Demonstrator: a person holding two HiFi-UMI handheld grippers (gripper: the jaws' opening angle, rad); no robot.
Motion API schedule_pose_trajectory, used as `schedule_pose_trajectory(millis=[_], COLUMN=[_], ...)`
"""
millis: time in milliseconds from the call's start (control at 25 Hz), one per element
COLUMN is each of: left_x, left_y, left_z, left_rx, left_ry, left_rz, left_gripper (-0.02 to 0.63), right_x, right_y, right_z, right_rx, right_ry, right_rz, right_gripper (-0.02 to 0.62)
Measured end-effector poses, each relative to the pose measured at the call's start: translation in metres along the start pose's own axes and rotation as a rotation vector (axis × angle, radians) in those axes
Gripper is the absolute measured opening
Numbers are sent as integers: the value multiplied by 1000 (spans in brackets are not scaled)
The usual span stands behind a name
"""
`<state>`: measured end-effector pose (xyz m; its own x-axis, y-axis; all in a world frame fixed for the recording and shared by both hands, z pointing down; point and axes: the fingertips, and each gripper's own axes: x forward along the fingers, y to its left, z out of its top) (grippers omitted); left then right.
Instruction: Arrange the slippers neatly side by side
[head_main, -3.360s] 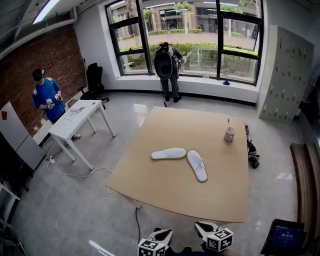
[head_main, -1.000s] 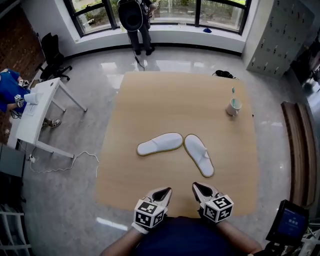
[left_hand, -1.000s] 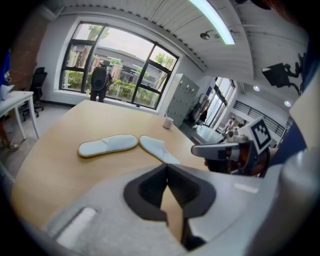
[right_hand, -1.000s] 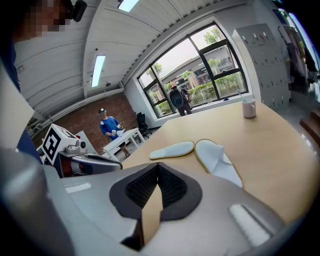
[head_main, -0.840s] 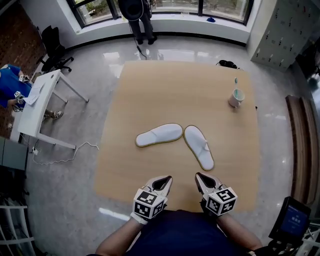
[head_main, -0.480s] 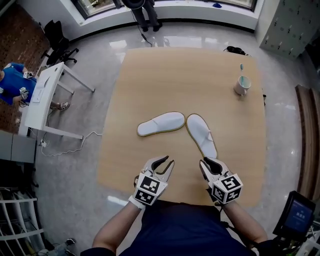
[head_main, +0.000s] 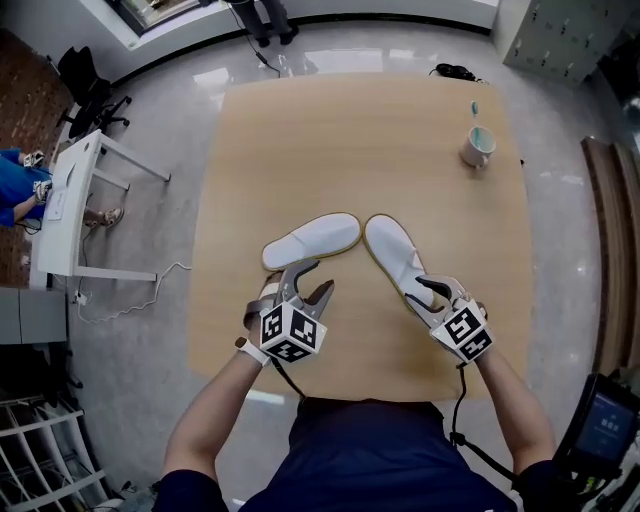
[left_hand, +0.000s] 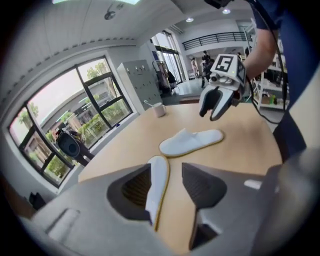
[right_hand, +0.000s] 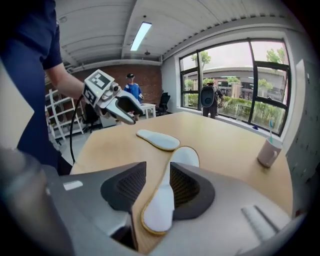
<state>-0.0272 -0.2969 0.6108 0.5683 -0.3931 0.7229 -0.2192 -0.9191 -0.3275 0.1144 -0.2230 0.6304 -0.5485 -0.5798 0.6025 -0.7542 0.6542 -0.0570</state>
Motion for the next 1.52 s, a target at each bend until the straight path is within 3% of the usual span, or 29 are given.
schedule_pose_trajectory(millis=[160, 280, 360, 440, 600, 800, 880, 960, 1240, 1520], left_x=[26, 45, 54, 58, 61, 69, 74, 77, 78, 72], left_y=[21, 21, 17, 15, 15, 20, 22, 26, 27, 7], left_z=[-19, -44, -61, -79, -113, -132, -142, -148, -150, -156], left_rx=[222, 428, 521, 615, 872, 1228, 1322, 1354, 1325, 1108], left_ry=[46, 118, 148, 191, 290, 310, 327, 355, 393, 430], left_rz=[-22, -96, -168, -245, -381, -492, -531, -569, -619, -695], left_gripper=[195, 195, 195, 199, 279, 324, 328, 337, 353, 350], right_x=[15, 24, 31, 39, 49, 58, 64, 68, 73, 79], right_y=[-6, -2, 1, 4, 10, 13, 14, 15, 10, 9], right_z=[-4, -11, -19, -28, -46, -60, -63, -61, -72, -75], right_rx=[-220, -323, -382, -428, -484, -594, -618, -611, -520, -439], right_ry=[66, 114, 149, 187, 267, 330, 340, 346, 425, 383], right_rz=[14, 70, 112, 160, 256, 335, 362, 391, 462, 394], right_gripper=[157, 188, 204, 213, 237, 267, 275, 284, 308, 308])
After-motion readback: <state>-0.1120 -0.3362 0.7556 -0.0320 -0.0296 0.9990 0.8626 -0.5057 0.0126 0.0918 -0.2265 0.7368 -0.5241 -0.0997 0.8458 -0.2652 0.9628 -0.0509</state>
